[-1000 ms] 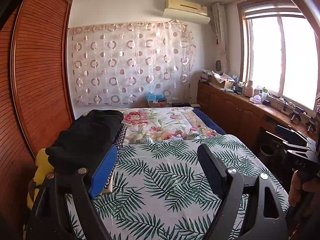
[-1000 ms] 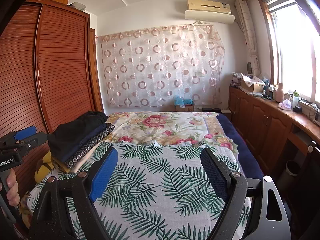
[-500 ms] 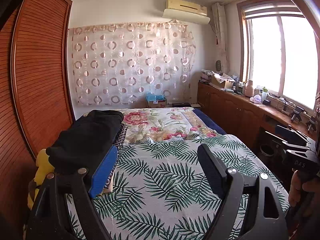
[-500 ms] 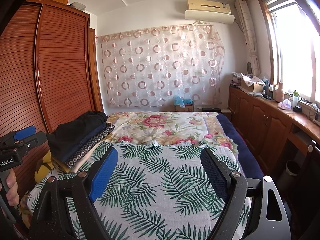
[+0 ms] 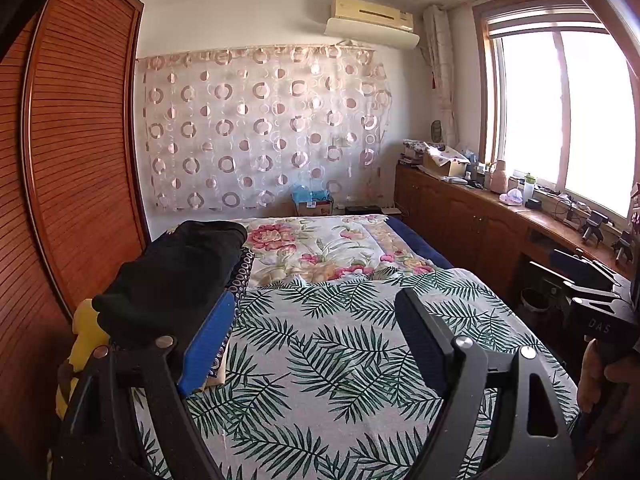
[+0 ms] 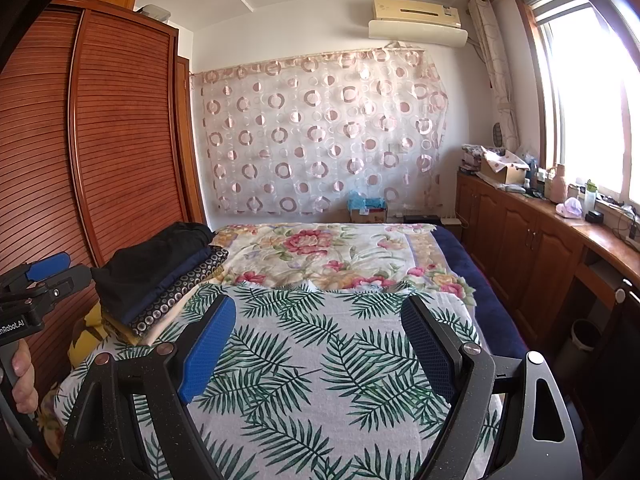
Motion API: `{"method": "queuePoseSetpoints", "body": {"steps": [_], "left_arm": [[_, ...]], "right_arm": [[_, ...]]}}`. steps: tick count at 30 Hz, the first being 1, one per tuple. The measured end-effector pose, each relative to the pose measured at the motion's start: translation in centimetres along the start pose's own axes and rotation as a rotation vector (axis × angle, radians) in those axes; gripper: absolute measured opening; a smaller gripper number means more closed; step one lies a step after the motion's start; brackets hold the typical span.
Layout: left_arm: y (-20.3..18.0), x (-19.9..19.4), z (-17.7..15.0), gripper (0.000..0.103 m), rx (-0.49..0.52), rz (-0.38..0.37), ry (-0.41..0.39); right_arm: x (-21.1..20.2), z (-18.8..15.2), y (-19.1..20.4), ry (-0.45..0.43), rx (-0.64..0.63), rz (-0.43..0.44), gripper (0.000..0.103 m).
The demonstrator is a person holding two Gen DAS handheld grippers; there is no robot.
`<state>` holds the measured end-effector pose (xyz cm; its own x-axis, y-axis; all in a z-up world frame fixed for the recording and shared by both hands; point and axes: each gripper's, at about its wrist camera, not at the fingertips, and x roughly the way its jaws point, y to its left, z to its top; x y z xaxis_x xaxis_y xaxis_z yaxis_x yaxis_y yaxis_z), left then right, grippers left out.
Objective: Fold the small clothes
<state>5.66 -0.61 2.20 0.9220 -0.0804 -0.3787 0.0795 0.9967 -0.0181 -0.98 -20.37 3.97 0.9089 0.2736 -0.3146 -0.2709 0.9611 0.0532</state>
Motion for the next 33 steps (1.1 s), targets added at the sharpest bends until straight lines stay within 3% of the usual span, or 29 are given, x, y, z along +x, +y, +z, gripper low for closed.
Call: {"method": "queuePoseSetpoints", "body": {"steps": [33], "left_arm": [[0.08,0.1,-0.19,0.083,0.001,0.001,-0.002]], "right_arm": [[0.34,0.03,0.07,0.002,-0.003,-0.003,0.086]]}}
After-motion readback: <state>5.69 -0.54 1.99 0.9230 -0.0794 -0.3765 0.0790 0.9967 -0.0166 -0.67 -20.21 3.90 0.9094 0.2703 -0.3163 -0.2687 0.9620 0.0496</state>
